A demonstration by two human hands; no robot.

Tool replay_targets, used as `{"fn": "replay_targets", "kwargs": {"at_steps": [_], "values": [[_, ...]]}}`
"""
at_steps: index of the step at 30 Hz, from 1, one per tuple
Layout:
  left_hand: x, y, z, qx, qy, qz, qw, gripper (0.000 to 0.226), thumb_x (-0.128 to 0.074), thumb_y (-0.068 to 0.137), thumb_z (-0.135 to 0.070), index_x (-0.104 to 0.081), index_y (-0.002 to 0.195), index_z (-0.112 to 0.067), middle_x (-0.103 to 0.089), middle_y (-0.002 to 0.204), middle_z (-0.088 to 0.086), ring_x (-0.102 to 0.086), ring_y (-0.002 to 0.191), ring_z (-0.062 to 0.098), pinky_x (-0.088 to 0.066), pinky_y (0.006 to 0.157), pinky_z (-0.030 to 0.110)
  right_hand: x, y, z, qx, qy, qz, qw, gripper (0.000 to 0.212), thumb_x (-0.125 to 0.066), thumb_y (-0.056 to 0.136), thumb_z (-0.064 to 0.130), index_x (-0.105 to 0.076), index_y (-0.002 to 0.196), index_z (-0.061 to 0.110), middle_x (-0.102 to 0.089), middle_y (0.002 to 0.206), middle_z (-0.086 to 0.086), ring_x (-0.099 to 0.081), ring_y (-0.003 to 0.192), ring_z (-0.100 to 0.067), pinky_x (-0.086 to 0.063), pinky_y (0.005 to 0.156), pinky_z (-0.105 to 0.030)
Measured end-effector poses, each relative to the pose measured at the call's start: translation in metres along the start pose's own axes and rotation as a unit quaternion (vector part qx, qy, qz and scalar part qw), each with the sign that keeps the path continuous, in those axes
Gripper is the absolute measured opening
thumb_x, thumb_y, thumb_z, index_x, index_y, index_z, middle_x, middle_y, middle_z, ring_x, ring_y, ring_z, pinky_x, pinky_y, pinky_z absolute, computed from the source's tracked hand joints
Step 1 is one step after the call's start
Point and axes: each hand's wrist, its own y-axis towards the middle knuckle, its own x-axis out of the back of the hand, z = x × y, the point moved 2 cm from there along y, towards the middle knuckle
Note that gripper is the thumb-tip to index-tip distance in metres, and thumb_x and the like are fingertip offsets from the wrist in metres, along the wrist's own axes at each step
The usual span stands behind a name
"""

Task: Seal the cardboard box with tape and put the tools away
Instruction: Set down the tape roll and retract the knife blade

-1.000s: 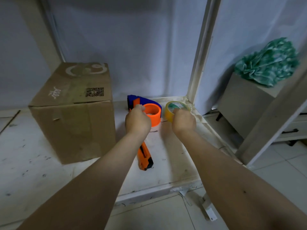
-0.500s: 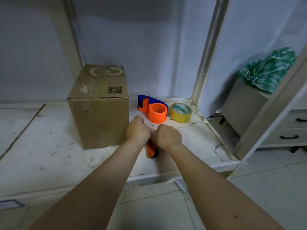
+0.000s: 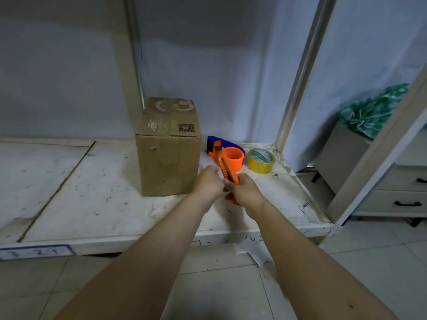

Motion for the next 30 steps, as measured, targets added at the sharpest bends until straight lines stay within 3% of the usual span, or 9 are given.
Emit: {"fn": "replay_targets", "kwargs": {"at_steps": [3, 4, 6, 8, 10, 20, 23, 26, 30], "values": [[-0.003, -0.011, -0.012, -0.006, -0.074, 0.035, 0.997, 0.03, -0.03, 0.1, -0.012, -0.054, 0.115, -0.024, -0.054, 0.107, -0.004, -0.053, 0.076, 0.004, -0.045, 0.058, 0.012, 0.006, -0.014, 0.004, 0.009, 0.122, -0.009, 0.993, 0.028, -0.048, 0.096, 0.038, -0.059, 0.097, 0.013, -0.064, 0.077, -0.007, -0.052, 0.053, -0.013, -0.042, 0.049, -0.021], [-0.003, -0.013, -0.014, -0.011, -0.082, 0.039, 0.996, 0.029, -0.031, 0.101, -0.013, -0.057, 0.103, -0.026, -0.053, 0.106, -0.004, -0.052, 0.074, 0.005, -0.043, 0.057, 0.013, 0.007, -0.017, 0.006, 0.006, 0.152, -0.014, 0.988, 0.03, -0.047, 0.096, 0.04, -0.059, 0.092, 0.014, -0.063, 0.072, -0.006, -0.052, 0.052, -0.013, -0.043, 0.048, -0.02], [-0.004, -0.014, -0.016, -0.027, -0.082, 0.046, 0.995, 0.031, -0.032, 0.1, -0.013, -0.059, 0.098, -0.026, -0.058, 0.112, 0.0, -0.057, 0.097, 0.017, -0.045, 0.078, 0.021, 0.007, -0.024, 0.011, 0.003, 0.181, -0.03, 0.983, 0.033, -0.048, 0.096, 0.042, -0.062, 0.089, 0.012, -0.061, 0.065, -0.006, -0.051, 0.049, -0.013, -0.043, 0.045, -0.019], [-0.002, -0.018, -0.018, -0.034, -0.088, 0.04, 0.995, 0.033, -0.033, 0.099, -0.013, -0.057, 0.119, -0.022, -0.055, 0.133, 0.005, -0.049, 0.124, 0.024, -0.038, 0.101, 0.035, 0.006, -0.028, 0.015, 0.008, 0.186, -0.052, 0.981, 0.035, -0.05, 0.095, 0.041, -0.063, 0.086, 0.011, -0.06, 0.061, -0.005, -0.05, 0.047, -0.014, -0.043, 0.046, -0.02], [0.0, -0.02, -0.019, -0.041, -0.093, 0.043, 0.994, 0.032, -0.033, 0.099, -0.014, -0.056, 0.119, -0.026, -0.051, 0.142, 0.007, -0.044, 0.131, 0.025, -0.033, 0.108, 0.039, 0.005, -0.031, 0.018, 0.015, 0.193, -0.071, 0.979, 0.033, -0.053, 0.093, 0.039, -0.064, 0.083, 0.01, -0.06, 0.061, -0.004, -0.05, 0.047, -0.014, -0.043, 0.047, -0.022], [0.005, -0.023, -0.019, -0.047, -0.117, 0.04, 0.991, 0.036, -0.031, 0.101, -0.014, -0.055, 0.127, -0.018, -0.049, 0.144, 0.007, -0.048, 0.117, 0.018, -0.036, 0.088, 0.026, -0.006, -0.037, 0.026, 0.022, 0.19, -0.054, 0.98, 0.023, -0.045, 0.098, 0.024, -0.061, 0.095, 0.007, -0.057, 0.066, -0.008, -0.051, 0.053, -0.015, -0.044, 0.051, -0.023], [0.006, -0.024, -0.02, -0.043, -0.112, 0.041, 0.992, 0.041, -0.03, 0.101, -0.011, -0.043, 0.14, -0.017, -0.045, 0.148, 0.004, -0.05, 0.115, 0.017, -0.041, 0.067, 0.016, -0.007, -0.036, 0.028, 0.025, 0.183, -0.034, 0.982, 0.02, -0.042, 0.099, 0.021, -0.057, 0.102, 0.008, -0.055, 0.07, -0.008, -0.051, 0.057, -0.015, -0.044, 0.051, -0.023], [0.005, -0.021, -0.02, -0.038, -0.111, 0.037, 0.992, 0.044, -0.03, 0.101, -0.013, -0.038, 0.144, -0.018, -0.043, 0.149, 0.003, -0.046, 0.131, 0.022, -0.041, 0.071, 0.016, -0.007, -0.034, 0.028, 0.027, 0.183, -0.013, 0.983, 0.021, -0.042, 0.099, 0.021, -0.055, 0.108, 0.007, -0.055, 0.073, -0.008, -0.05, 0.058, -0.015, -0.044, 0.053, -0.024], [0.006, -0.02, -0.02, -0.032, -0.11, 0.031, 0.993, 0.043, -0.029, 0.102, -0.015, -0.037, 0.145, -0.018, -0.043, 0.149, 0.003, -0.044, 0.133, 0.023, -0.039, 0.091, 0.029, -0.006, -0.032, 0.028, 0.022, 0.179, 0.01, 0.984, 0.023, -0.041, 0.098, 0.017, -0.053, 0.114, 0.005, -0.052, 0.072, -0.006, -0.05, 0.06, -0.015, -0.045, 0.053, -0.024]]}}
